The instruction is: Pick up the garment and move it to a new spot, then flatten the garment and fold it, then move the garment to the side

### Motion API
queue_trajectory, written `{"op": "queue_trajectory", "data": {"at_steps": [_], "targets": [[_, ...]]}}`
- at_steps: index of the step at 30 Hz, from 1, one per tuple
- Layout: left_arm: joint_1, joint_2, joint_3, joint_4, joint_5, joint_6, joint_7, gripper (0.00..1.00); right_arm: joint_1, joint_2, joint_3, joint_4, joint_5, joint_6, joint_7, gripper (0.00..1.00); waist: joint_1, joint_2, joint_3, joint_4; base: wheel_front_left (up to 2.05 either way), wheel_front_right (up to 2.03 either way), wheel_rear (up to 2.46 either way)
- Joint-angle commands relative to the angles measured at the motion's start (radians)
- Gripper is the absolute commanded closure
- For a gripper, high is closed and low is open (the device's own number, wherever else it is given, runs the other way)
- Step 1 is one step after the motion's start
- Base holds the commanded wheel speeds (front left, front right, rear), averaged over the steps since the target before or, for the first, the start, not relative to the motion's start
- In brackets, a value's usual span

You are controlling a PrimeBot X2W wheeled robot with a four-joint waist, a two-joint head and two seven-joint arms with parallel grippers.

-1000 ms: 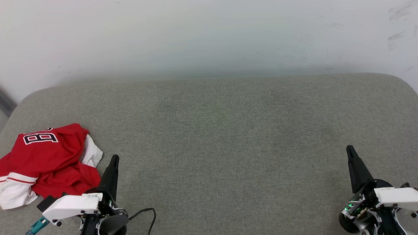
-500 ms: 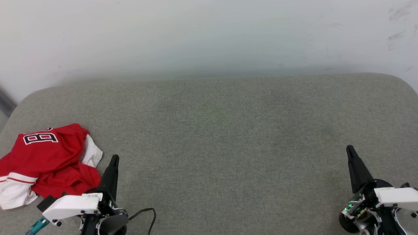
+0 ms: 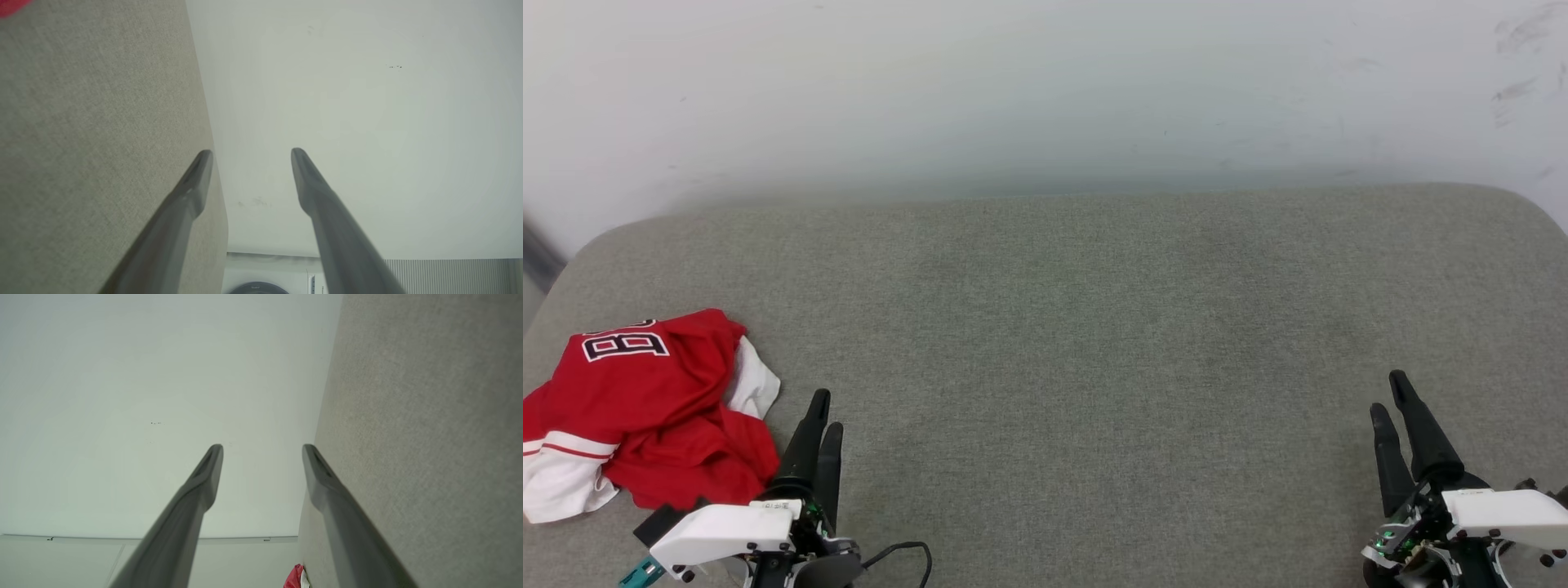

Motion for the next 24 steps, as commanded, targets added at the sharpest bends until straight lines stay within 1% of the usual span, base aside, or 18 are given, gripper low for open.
{"op": "queue_trajectory", "data": {"at_steps": [1,5,9,10,14,24], "targets": [[-0.023,0.003,-0.01,-0.031,0.01,0.0,-0.012,0.0,-0.013,-0.001,0.008,-0.031,-0.008,0.001,-0.011,0.0,0.0,0.0,0.0,0.001,0.0,0.0,0.0],[-0.025,0.009,-0.03,-0.055,0.035,0.0,-0.032,0.0,-0.009,-0.005,0.02,-0.054,-0.036,0.002,-0.029,0.0,0.0,0.0,-0.002,0.003,0.0,0.0,0.0],[-0.026,0.013,-0.043,-0.081,0.093,0.0,-0.05,0.0,-0.005,-0.01,0.022,-0.072,-0.101,0.002,-0.048,0.0,0.0,0.0,-0.004,0.005,0.0,0.0,0.0],[-0.026,0.019,-0.051,-0.092,0.142,0.0,-0.059,0.0,-0.002,-0.011,0.023,-0.081,-0.147,0.002,-0.056,0.0,0.0,0.0,-0.005,0.006,0.0,0.0,0.0],[-0.027,0.022,-0.064,-0.113,0.258,0.0,-0.075,0.0,0.001,-0.013,0.026,-0.099,-0.26,0.002,-0.073,0.0,0.0,0.0,-0.006,0.008,0.0,0.0,0.0],[-0.021,0.024,-0.082,-0.148,0.543,0.0,-0.115,0.0,0.004,-0.021,0.043,-0.145,-0.591,0.002,-0.104,0.0,0.0,0.0,-0.009,0.008,0.0,0.0,0.0]]}}
